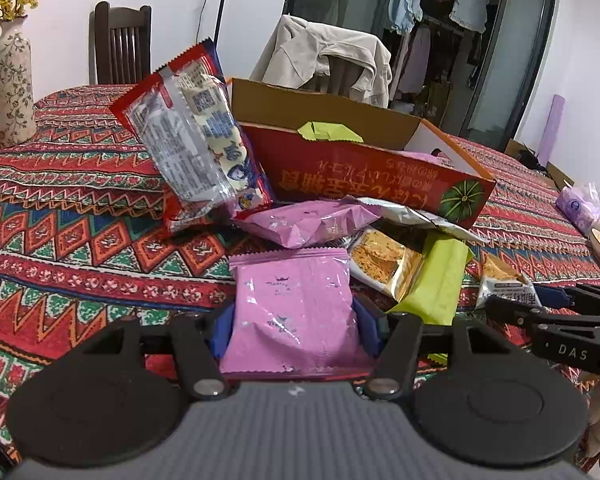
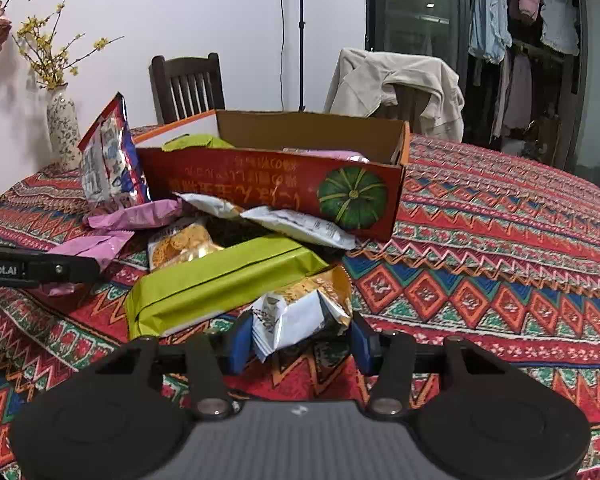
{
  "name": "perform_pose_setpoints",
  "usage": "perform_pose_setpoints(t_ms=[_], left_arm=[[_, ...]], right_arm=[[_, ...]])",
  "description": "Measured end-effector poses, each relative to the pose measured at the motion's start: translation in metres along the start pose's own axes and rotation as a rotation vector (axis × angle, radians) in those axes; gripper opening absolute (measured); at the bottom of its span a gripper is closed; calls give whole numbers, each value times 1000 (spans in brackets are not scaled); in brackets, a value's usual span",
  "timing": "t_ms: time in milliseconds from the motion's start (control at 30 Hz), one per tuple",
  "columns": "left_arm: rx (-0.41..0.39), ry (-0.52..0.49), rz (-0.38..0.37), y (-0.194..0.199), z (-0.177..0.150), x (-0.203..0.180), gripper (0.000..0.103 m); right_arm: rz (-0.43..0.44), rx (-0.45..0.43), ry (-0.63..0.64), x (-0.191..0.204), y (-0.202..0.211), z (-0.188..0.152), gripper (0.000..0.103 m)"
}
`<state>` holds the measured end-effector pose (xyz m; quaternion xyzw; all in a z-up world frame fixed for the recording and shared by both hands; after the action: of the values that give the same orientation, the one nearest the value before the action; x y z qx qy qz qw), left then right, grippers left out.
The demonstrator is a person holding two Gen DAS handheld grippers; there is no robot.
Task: Organize snacks
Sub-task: 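Lift both held packets and carry them over the cardboard box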
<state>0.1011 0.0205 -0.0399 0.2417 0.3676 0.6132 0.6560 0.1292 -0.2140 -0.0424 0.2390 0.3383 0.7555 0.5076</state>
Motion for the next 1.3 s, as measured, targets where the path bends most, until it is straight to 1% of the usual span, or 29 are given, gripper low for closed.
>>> perform_pose_setpoints(t_ms=[167, 467, 667, 867, 1000, 1233, 1300], left_arm=[[-23, 1, 1, 9, 0, 3, 61], [-103, -16, 0, 36, 2, -2, 61], [-138, -36, -2, 46, 11, -10, 61], [-182, -56, -6, 55, 31, -21, 61], [-203, -67, 0, 56, 49, -28, 61], [-219, -76, 17, 49, 88, -40, 61], [-211, -69, 27, 43, 101, -43, 61]], right_arm=[[-13, -33, -4, -1, 11, 2, 49], [-19, -82, -9, 1, 28, 5, 49], [-16, -121, -9, 3, 37, 13, 49], [-13, -159, -9, 4, 43, 29, 49], [-6, -174, -35, -1, 40, 46, 49], [-16, -197, -60, -7, 29, 84, 49], [-16, -202, -66, -8, 25, 95, 49]])
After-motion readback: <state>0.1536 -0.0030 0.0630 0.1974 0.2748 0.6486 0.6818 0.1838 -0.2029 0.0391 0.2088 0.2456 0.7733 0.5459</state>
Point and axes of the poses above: each gripper's, at about its wrist camera, not at the fingertips, and y roughly against the way its jaws point, x to its left, z to its top, the point moved 1 cm from there along -y, roughly the way its jaws point, and after that the axes turned 13 degrees about x, right-handed, at the moved point
